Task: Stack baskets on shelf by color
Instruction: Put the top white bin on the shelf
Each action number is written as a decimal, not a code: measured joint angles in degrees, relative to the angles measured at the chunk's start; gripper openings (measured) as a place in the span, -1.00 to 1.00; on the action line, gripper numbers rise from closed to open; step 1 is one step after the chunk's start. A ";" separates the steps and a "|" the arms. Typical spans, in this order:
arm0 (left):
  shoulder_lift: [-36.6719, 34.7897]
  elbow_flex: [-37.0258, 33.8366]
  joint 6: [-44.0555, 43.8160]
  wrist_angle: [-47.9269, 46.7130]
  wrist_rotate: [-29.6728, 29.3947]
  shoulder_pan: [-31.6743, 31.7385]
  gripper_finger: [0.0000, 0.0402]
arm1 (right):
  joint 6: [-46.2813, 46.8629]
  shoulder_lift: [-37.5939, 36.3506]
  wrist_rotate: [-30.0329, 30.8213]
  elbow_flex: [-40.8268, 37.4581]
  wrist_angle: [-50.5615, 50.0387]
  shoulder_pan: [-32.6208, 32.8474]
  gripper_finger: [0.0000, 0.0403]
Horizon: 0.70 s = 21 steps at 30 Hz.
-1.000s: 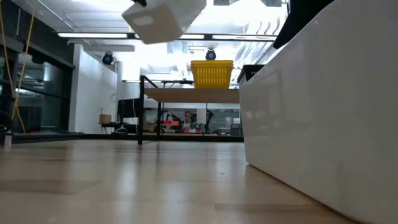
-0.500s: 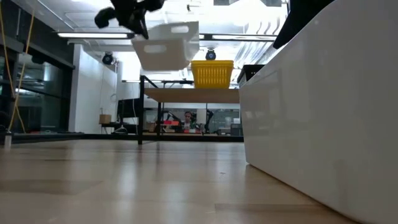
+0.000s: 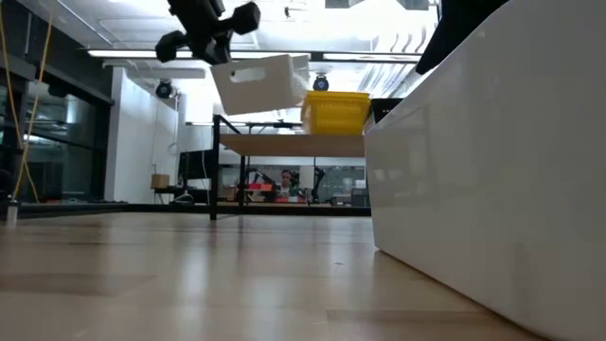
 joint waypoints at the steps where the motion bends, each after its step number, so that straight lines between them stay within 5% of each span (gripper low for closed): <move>1: 0.82 0.00 -0.01 0.53 0.46 0.01 -1.00 | 0.00 0.00 0.00 0.00 -0.01 0.00 -1.00; 21: 5.00 -0.02 -2.85 3.22 -0.30 3.88 -1.00 | 0.64 0.00 -0.02 0.00 0.00 0.02 -1.00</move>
